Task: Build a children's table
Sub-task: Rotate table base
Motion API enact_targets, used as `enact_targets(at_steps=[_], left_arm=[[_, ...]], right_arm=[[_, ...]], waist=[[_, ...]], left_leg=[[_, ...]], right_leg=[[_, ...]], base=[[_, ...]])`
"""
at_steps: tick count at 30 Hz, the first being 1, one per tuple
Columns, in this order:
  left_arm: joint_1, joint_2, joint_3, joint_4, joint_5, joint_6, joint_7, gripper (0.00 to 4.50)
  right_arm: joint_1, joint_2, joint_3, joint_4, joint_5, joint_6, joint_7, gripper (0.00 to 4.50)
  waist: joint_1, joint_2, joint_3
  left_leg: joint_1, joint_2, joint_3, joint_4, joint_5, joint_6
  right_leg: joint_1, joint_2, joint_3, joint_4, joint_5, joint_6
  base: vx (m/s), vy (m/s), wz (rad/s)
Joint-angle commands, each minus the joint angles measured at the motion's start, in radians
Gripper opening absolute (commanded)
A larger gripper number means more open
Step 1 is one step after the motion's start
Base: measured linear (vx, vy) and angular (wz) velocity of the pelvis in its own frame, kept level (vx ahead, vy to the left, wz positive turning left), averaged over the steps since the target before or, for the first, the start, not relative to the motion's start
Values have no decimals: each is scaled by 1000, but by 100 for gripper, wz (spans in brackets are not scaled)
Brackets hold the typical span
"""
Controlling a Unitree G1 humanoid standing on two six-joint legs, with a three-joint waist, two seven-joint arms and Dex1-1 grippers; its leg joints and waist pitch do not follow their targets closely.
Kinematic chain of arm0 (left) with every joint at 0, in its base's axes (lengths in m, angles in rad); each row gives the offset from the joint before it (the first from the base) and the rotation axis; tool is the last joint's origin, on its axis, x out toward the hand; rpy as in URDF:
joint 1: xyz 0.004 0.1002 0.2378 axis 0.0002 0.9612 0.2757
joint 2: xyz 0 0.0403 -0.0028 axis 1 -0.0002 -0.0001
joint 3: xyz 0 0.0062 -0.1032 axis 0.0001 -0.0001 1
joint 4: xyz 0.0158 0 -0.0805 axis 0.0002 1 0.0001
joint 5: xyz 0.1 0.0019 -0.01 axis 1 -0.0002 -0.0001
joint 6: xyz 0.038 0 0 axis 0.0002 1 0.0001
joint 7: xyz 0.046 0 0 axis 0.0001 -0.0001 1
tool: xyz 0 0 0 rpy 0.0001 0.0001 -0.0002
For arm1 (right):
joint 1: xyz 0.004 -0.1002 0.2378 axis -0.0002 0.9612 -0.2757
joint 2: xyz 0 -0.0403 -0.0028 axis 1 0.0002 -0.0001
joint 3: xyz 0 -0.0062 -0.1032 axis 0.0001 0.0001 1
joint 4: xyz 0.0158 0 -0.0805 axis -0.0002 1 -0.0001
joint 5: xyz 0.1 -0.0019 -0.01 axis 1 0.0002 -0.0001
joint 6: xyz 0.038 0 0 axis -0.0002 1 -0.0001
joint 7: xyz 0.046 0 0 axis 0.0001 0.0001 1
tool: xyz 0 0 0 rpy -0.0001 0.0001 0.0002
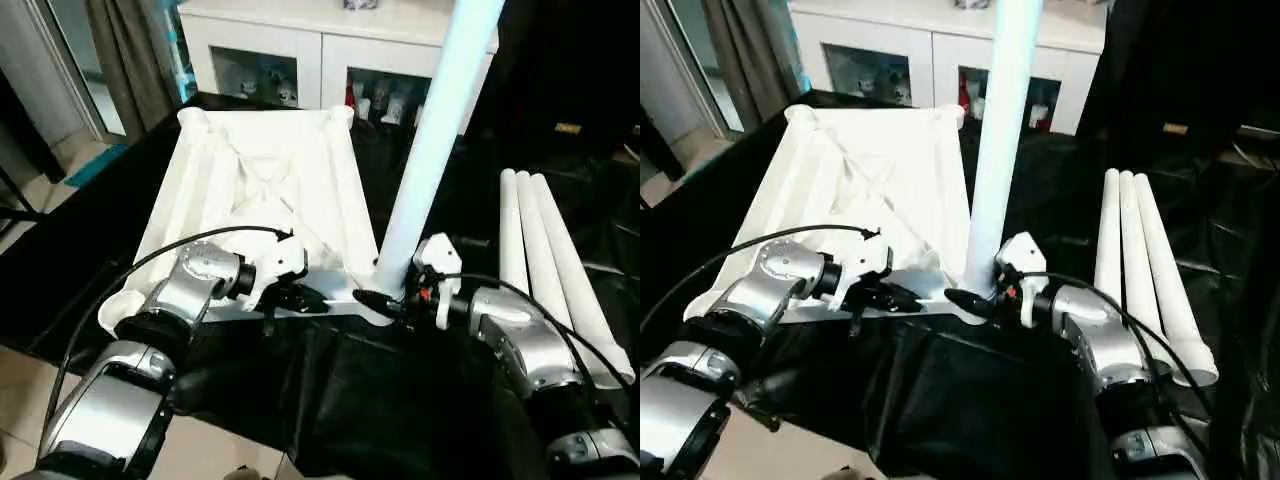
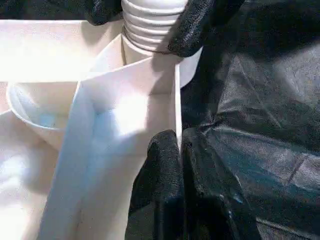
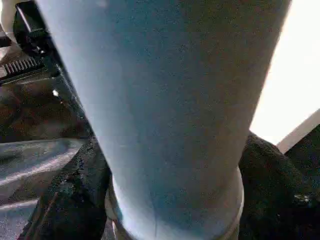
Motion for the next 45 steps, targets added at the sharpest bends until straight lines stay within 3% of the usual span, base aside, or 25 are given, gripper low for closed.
enact_targets(at_steps=[1,5,6,8,12,16,19,20,21,22,26,29,34,37,39,40,45], left_arm=[[7,5,-1,-21,-9,6,-15,0],[-11,-19,-17,18,44,-12,100,0],[-31,-39,-25,52,79,-4,189,0],[-47,-57,-23,73,89,19,243,0],[-108,-137,10,132,79,99,397,0],[-183,-240,45,197,69,169,575,0],[-198,-267,46,209,74,162,595,0],[-200,-270,44,211,75,159,593,0],[-202,-273,43,212,74,158,590,0],[-204,-275,42,215,74,157,591,0],[-194,-261,25,214,85,137,554,0],[-185,-251,20,212,89,125,525,0],[-125,-182,-10,152,81,41,326,0],[-92,-142,-31,109,73,12,221,0],[-69,-113,-29,78,57,5,166,0],[-60,-101,-29,63,48,6,141,0],[-26,-64,-35,8,24,10,46,0]], right_arm=[[3,-1,-1,-16,3,12,-3,304],[-7,48,-21,62,-43,-4,-156,286],[-20,78,-38,118,-71,-19,-261,280],[-28,99,-54,149,-76,-20,-325,275],[-63,167,-108,237,-62,-8,-504,275],[-153,252,-160,368,-54,-3,-703,274],[-185,276,-155,409,-63,-10,-719,274],[-189,280,-152,413,-65,-18,-714,274],[-193,283,-149,415,-67,-24,-709,330],[-198,287,-151,421,-68,-29,-709,344],[-215,281,-139,428,-82,-58,-674,382],[-216,271,-125,426,-93,-73,-642,382],[-152,180,-57,282,-94,-65,-415,382],[-113,129,-41,203,-76,-53,-312,382],[-70,69,-8,127,-76,-45,-217,382],[-52,49,-3,96,-65,-37,-189,382],[-11,9,-7,13,-20,-2,-116,382]], waist=[[1,-1,-69],[-2,-1,-67],[-10,0,-61],[-14,-2,-61],[-15,1,-59],[-19,3,-61],[-17,2,-63],[-16,-1,-65],[-16,-1,-65],[-15,-1,-67],[-16,-1,-66],[-19,-2,-67],[-17,-3,-67],[-13,1,-70],[-9,-1,-70],[-2,1,-72],[2,1,-70]], left_leg=[[1,30,-4,-71,-179,54],[2,28,-5,-73,-192,42],[6,24,-5,-76,-227,21],[11,21,-9,-77,-244,9],[15,17,-8,-76,-265,11],[12,16,-8,-75,-255,7],[8,14,-9,-73,-234,17],[5,14,-9,-73,-223,24],[3,14,-9,-73,-218,28],[1,15,-8,-72,-202,36],[-1,17,-9,-73,-198,43],[-2,17,-9,-74,-200,47],[-5,19,-10,-72,-188,70],[-4,26,-7,-69,-154,82],[-2,29,-6,-69,-153,82],[5,31,-3,-67,-156,83],[1,32,-3,-70,-178,76]], right_leg=[[58,-82,48,-63,-195,-225],[55,-83,49,-67,-227,-215],[48,-84,48,-77,-306,-197],[51,-85,47,-85,-376,-173],[47,-83,47,-93,-418,-162],[46,-81,46,-95,-417,-157],[51,-81,46,-93,-375,-163],[54,-81,47,-88,-342,-171],[55,-81,47,-87,-328,-174],[57,-81,46,-81,-288,-185],[58,-81,44,-80,-281,-192],[60,-82,45,-78,-270,-198],[65,-85,47,-78,-253,-198],[64,-80,48,-64,-151,-231],[64,-80,47,-61,-133,-241],[60,-79,48,-56,-95,-257],[63,-82,48,-57,-120,-254]], base=[[0,0,0],[0,0,0],[0,0,0],[0,0,0],[0,0,0],[0,0,0],[0,0,0],[0,0,0],[0,0,0],[0,0,0],[0,0,0],[0,0,0],[0,0,0],[0,0,0],[0,0,0],[0,0,0],[0,0,0]])
